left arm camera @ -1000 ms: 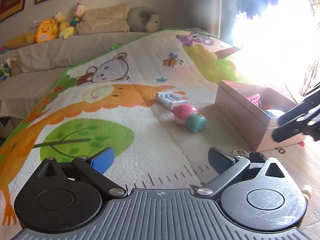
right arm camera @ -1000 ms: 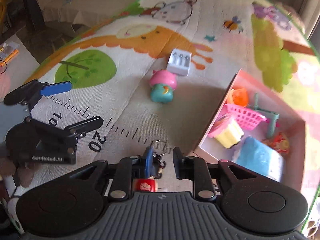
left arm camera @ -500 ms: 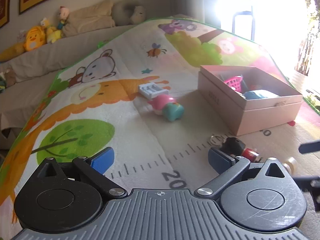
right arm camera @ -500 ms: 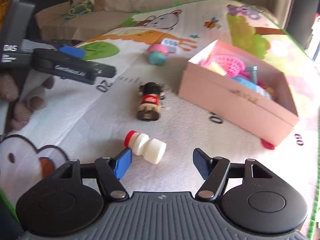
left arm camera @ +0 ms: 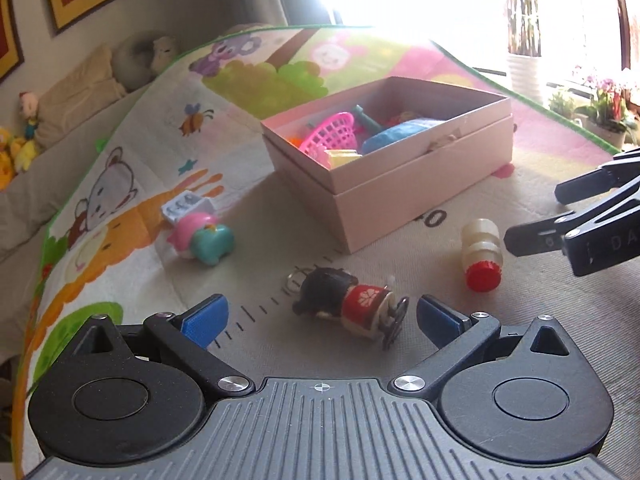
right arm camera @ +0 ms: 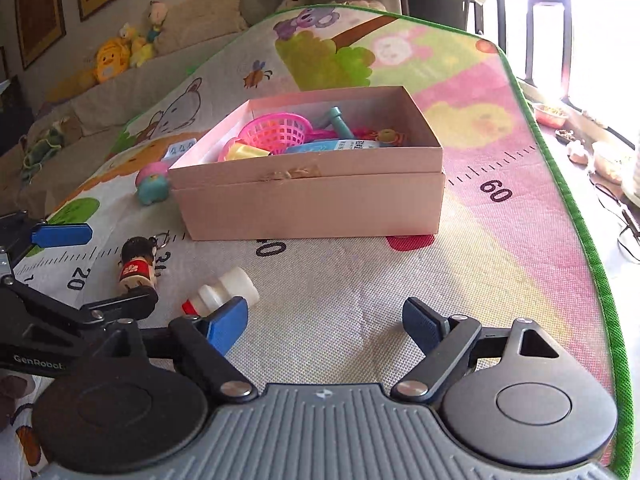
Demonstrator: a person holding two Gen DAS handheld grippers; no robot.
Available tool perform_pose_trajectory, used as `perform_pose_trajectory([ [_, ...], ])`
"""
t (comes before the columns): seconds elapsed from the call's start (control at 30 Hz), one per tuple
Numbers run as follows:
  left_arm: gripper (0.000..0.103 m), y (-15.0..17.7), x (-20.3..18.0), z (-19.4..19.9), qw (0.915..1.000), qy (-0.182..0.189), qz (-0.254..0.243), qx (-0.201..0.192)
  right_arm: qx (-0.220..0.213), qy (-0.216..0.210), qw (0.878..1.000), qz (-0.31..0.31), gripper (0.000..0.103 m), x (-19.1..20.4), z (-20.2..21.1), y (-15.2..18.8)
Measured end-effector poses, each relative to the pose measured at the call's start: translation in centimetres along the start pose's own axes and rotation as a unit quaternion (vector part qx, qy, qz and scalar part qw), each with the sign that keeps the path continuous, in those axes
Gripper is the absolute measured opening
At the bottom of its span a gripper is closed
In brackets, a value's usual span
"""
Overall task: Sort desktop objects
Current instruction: 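Grasp the doll figure with the left tool while the right tool grasps the white bottle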
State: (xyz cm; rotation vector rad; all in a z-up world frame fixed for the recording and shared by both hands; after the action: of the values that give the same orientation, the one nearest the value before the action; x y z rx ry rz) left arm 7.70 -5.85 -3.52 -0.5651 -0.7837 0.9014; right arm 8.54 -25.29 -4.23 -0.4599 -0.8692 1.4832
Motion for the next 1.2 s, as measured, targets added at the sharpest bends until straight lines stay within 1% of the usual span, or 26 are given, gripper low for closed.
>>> perform_pose_trajectory([
  [0.1, 0.103, 0.7, 1.7, 0.1, 0.9996, -0.028, -0.007, 0.005, 0.002, 0.001, 1.000, -0.002, 0.094, 0.1, -0.2, 0.0],
  [0.17, 0.103, 1.3, 3.5, 0.2, 0.9977, -0.065, -0.011, 0.015, 0.003, 0.004, 1.000, 0.002, 0.095, 0.3, -0.3, 0.1],
  [0.23, 0.103, 1.7, 5.2, 0.3, 0.9959, -0.086, 0.006, 0.025, 0.001, 0.004, 1.000, 0.004, 0.096, 0.4, -0.2, 0.2],
  [0.27, 0.103, 1.8, 5.7, 0.3, 0.9963, -0.078, 0.024, 0.028, 0.001, 0.004, 1.000, 0.002, 0.097, 0.4, -0.2, 0.1],
  [0.33, 0.103, 1.5, 6.1, 0.6, 0.9966, -0.038, 0.069, 0.024, 0.001, 0.002, 1.000, -0.003, 0.097, 0.2, -0.3, 0.1],
  [0.4, 0.103, 0.9, 5.5, 0.4, 0.9937, 0.009, 0.111, 0.016, 0.002, 0.003, 1.000, -0.001, 0.097, 0.2, -0.3, 0.1],
  [0.47, 0.103, 0.3, 4.8, -0.3, 0.9907, 0.024, 0.133, 0.017, 0.001, 0.005, 1.000, 0.002, 0.097, 0.3, -0.3, 0.1],
  [0.53, 0.103, 0.0, 4.3, -1.4, 0.9900, 0.020, 0.138, 0.023, 0.000, 0.007, 1.000, 0.005, 0.097, 0.3, -0.3, 0.1],
  [0.6, 0.095, 0.0, 3.8, -2.1, 0.9902, 0.018, 0.135, 0.029, -0.001, 0.009, 1.000, 0.006, 0.097, 0.4, -0.3, 0.2],
  [0.63, 0.079, 0.1, 3.5, -2.4, 0.9902, 0.022, 0.133, 0.036, -0.001, 0.009, 1.000, 0.006, 0.097, 0.4, -0.3, 0.2],
  [0.67, 0.066, 0.3, 3.3, -2.6, 0.9900, 0.028, 0.132, 0.041, 0.000, 0.008, 1.000, 0.006, 0.097, 0.4, -0.3, 0.2],
  [0.7, 0.064, 0.5, 3.1, -2.6, 0.9899, 0.032, 0.131, 0.043, 0.000, 0.009, 1.000, 0.005, 0.097, 0.4, -0.3, 0.2],
  [0.73, 0.059, 0.7, 3.1, -2.4, 0.9904, 0.030, 0.130, 0.038, 0.001, 0.009, 1.000, 0.005, 0.097, 0.4, -0.4, 0.2],
  [0.77, 0.043, 0.7, 3.1, -2.1, 0.9912, 0.029, 0.124, 0.034, 0.001, 0.009, 1.000, 0.006, 0.098, 0.5, -0.3, 0.3],
  [0.83, 0.038, 0.8, 3.2, -1.4, 0.9931, 0.031, 0.110, 0.026, 0.001, 0.011, 1.000, 0.008, 0.098, 0.6, -0.3, 0.3],
  [0.87, 0.038, 1.0, 3.3, -1.0, 0.9942, 0.027, 0.102, 0.022, 0.002, 0.012, 1.000, 0.009, 0.098, 0.6, -0.3, 0.3],
  [0.9, 0.040, 1.1, 3.7, -0.8, 0.9954, 0.014, 0.092, 0.019, 0.002, 0.013, 1.000, 0.010, 0.098, 0.7, -0.4, 0.4],
  [0.93, 0.044, 1.4, 4.4, -0.6, 0.9961, -0.005, 0.086, 0.018, 0.003, 0.014, 1.000, 0.011, 0.098, 0.7, -0.4, 0.4],
  [0.97, 0.052, 1.7, 5.2, -0.5, 0.9961, -0.028, 0.082, 0.020, 0.003, 0.015, 1.000, 0.013, 0.098, 0.8, -0.4, 0.4],
  [1.0, 0.057, 2.0, 6.1, -0.5, 0.9951, -0.055, 0.079, 0.023, 0.003, 0.017, 1.000, 0.014, 0.098, 0.8, -0.4, 0.4],
  [1.03, 0.066, 2.4, 7.5, -0.5, 0.9923, -0.093, 0.076, 0.029, 0.003, 0.017, 1.000, 0.015, 0.098, 0.8, -0.4, 0.4],
  [1.07, 0.070, 2.7, 8.7, -0.5, 0.9888, -0.123, 0.077, 0.034, 0.003, 0.018, 1.000, 0.015, 0.098, 0.8, -0.4, 0.4],
  [1.1, 0.071, 2.9, 9.5, -0.3, 0.9859, -0.140, 0.083, 0.037, 0.003, 0.019, 1.000, 0.016, 0.099, 0.8, -0.5, 0.4],
  [1.13, 0.075, 3.0, 10.3, 0.0, 0.9847, -0.138, 0.100, 0.036, 0.004, 0.019, 1.000, 0.016, 0.099, 0.8, -0.5, 0.4],
  [1.17, 0.083, 3.0, 10.5, 0.3, 0.9852, -0.121, 0.117, 0.033, 0.004, 0.020, 1.000, 0.016, 0.099, 0.8, -0.5, 0.4],
  [1.2, 0.088, 2.8, 10.5, 0.9, 0.9861, -0.084, 0.141, 0.025, 0.004, 0.020, 1.000, 0.017, 0.099, 0.8, -0.5, 0.4],
])
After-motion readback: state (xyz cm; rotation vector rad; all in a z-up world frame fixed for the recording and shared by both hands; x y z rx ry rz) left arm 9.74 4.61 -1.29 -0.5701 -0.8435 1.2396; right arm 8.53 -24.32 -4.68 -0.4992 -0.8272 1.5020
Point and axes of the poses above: each gripper's, at about its wrist camera, not at the fingertips, and z roughly against the way its jaws point, x to its left, y to its underside, the point moved 8 cm from there along -z, roughly the way its jaws point, and after that the axes turned 6 degrees about -z, right-handed, at the moved point
